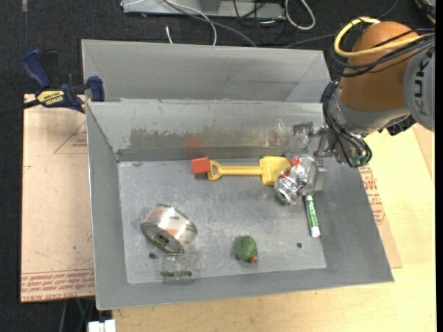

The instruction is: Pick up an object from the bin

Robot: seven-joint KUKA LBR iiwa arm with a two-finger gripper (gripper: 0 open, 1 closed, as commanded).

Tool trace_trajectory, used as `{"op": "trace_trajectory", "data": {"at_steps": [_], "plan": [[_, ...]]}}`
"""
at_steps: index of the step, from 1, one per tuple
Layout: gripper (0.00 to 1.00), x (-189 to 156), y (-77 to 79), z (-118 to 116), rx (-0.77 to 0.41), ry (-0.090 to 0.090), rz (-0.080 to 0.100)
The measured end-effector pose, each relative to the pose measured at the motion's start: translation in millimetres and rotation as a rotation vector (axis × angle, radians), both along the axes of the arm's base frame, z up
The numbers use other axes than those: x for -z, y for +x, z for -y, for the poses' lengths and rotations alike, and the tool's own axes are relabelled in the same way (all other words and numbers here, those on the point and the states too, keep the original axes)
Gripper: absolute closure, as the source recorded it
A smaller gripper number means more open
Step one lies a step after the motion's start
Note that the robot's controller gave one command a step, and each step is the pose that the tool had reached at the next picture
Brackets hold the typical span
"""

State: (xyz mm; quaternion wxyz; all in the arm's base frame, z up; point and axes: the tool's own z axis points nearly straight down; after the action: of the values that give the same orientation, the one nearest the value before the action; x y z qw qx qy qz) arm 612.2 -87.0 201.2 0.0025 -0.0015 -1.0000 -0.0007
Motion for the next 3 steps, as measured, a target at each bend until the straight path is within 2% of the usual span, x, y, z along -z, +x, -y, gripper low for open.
{"op": "trace_trajectory", "data": {"at_steps": [1, 2, 3], "plan": [[0.00, -4, 1.6, 0, -0.002, -0.001, 0.007], [0.00, 59, -8.5, 22, 0.090, 0.000, 0.010], [0.00, 98, -1.0, 25, 0.157, 0.001, 0.015]]}}
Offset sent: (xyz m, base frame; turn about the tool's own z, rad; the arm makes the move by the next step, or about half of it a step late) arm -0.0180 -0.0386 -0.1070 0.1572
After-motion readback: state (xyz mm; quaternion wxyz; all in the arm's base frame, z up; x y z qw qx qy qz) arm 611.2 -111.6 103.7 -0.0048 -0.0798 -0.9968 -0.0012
